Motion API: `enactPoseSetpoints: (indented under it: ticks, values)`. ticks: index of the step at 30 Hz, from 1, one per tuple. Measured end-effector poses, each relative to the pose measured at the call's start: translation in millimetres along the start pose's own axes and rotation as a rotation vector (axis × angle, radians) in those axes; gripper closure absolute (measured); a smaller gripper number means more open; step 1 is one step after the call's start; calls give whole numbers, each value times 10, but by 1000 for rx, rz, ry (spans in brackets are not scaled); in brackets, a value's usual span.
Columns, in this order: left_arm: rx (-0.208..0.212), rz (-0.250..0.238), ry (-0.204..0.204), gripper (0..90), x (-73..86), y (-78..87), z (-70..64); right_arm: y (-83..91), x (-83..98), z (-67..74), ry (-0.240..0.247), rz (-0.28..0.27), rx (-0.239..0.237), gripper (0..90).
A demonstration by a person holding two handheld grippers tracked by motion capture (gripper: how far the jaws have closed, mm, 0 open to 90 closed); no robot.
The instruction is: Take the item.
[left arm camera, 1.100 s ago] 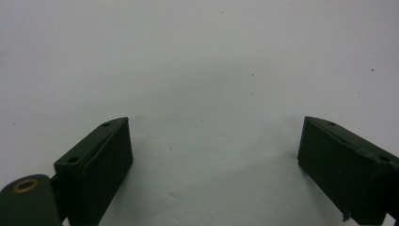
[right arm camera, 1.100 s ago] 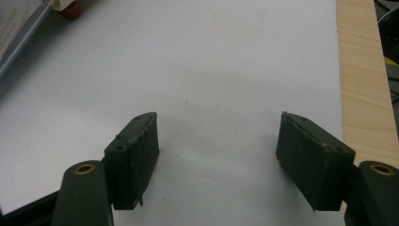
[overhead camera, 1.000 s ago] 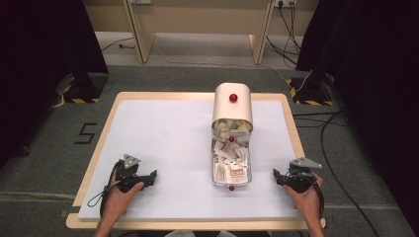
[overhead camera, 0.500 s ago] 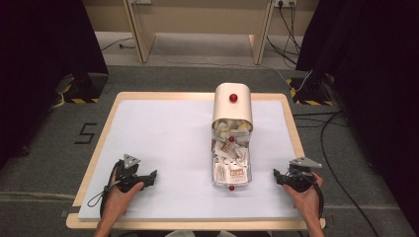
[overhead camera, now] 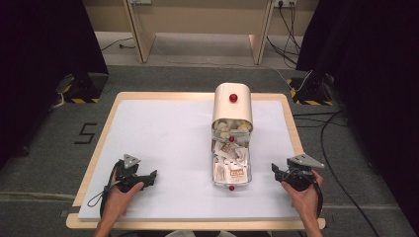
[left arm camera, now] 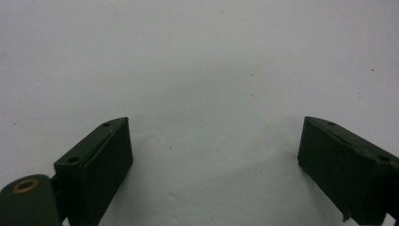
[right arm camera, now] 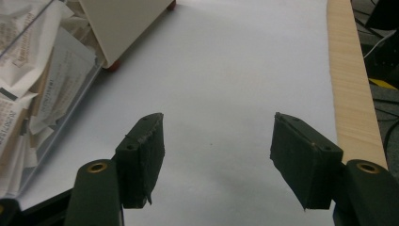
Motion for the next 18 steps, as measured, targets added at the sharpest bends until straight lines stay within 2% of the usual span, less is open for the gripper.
enactPoseSetpoints:
  ticks: [18]
  values:
    - [0, 0, 0, 97, 0, 0, 0, 99, -180, 208, 27, -41, -41, 381]
Point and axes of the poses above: each handheld gripper's, and its own axes: y roughly backward along the jaws, x roughly out of its underside, z roughly to its left, the point moved 10 cm from there along -y, roughly forward along the jaws, and after that the axes turned 3 degrees about y, right-handed, at the moved point
